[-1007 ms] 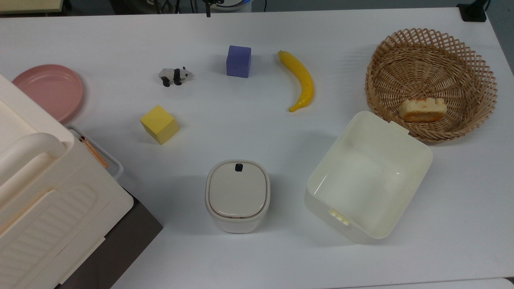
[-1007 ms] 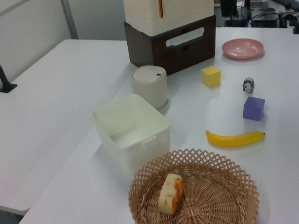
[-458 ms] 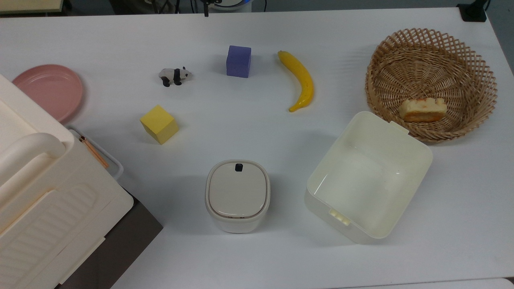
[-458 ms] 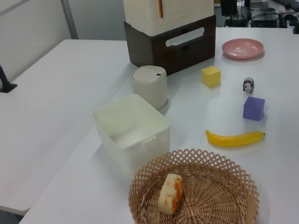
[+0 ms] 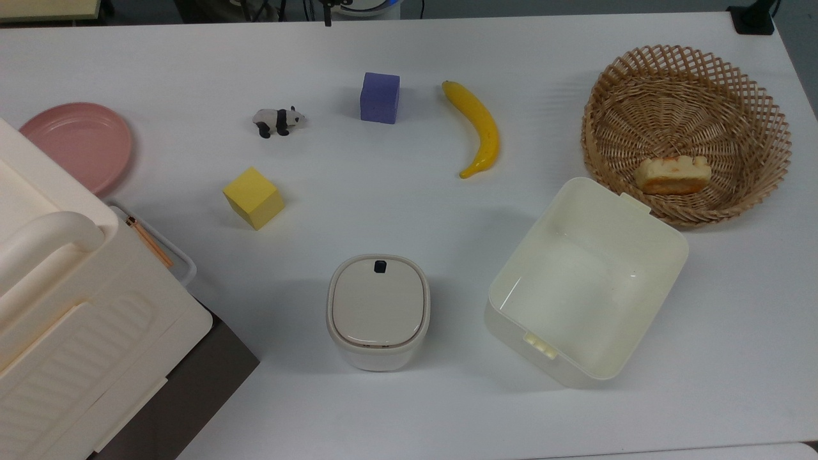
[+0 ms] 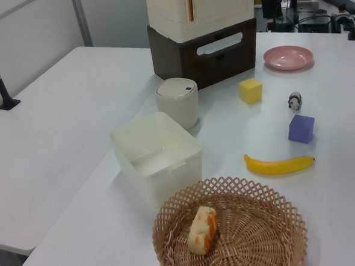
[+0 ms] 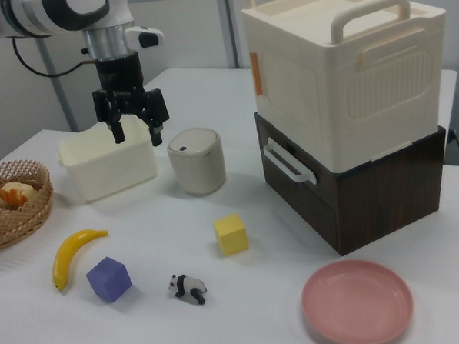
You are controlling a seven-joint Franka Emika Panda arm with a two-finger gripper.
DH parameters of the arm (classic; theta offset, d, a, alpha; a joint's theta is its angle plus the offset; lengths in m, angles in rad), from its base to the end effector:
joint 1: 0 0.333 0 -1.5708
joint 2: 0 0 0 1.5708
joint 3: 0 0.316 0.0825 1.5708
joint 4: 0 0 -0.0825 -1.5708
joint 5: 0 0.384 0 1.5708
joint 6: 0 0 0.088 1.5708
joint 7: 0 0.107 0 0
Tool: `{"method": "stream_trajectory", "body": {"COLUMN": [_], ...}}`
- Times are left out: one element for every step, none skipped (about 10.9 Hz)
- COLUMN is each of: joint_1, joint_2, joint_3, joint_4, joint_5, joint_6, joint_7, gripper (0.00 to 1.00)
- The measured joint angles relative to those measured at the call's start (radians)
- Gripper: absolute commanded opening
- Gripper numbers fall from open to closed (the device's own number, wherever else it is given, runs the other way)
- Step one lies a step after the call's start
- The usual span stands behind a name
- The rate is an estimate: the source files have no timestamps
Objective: Open the drawer
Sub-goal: 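Move the gripper toward the handle of the dark brown drawer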
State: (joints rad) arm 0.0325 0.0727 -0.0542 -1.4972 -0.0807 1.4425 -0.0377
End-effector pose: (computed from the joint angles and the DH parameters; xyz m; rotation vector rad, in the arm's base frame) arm 0.5625 -0.0205 0.6082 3.0545 0.0163 -0.1984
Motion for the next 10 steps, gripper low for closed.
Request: {"method": "stream_trajectory", "body": {"joint_1": [0.000, 0.000, 0.000, 0.000, 0.000, 0.000, 0.000, 0.000, 0.000, 0.000], "joint_2": [0.000, 0.000, 0.000, 0.001, 0.003, 0.008, 0.017, 0.031, 0.049, 0.068], "joint_3": [0.000, 0.000, 0.000, 0.001, 0.001, 0.001, 0.001, 0.001, 0.002, 0.002], "joint_4": [0.000, 0.000, 0.000, 0.000, 0.000, -0.001, -0.001, -0.001, -0.002, -0.002], "joint_5": [0.000, 0.000, 0.000, 0.000, 0.001, 0.002, 0.003, 0.003, 0.003, 0.000], "joint_6": [0.000, 0.003, 0.018, 0.035, 0.051, 0.067, 0.098, 0.146, 0.188, 0.222], "joint_7": [0.000, 0.000, 0.000, 0.000, 0.000, 0.000, 0.013, 0.043, 0.069, 0.073], "gripper": [1.00, 1.00, 1.00, 1.00, 1.00, 1.00, 1.00, 1.00, 1.00, 1.00]}}
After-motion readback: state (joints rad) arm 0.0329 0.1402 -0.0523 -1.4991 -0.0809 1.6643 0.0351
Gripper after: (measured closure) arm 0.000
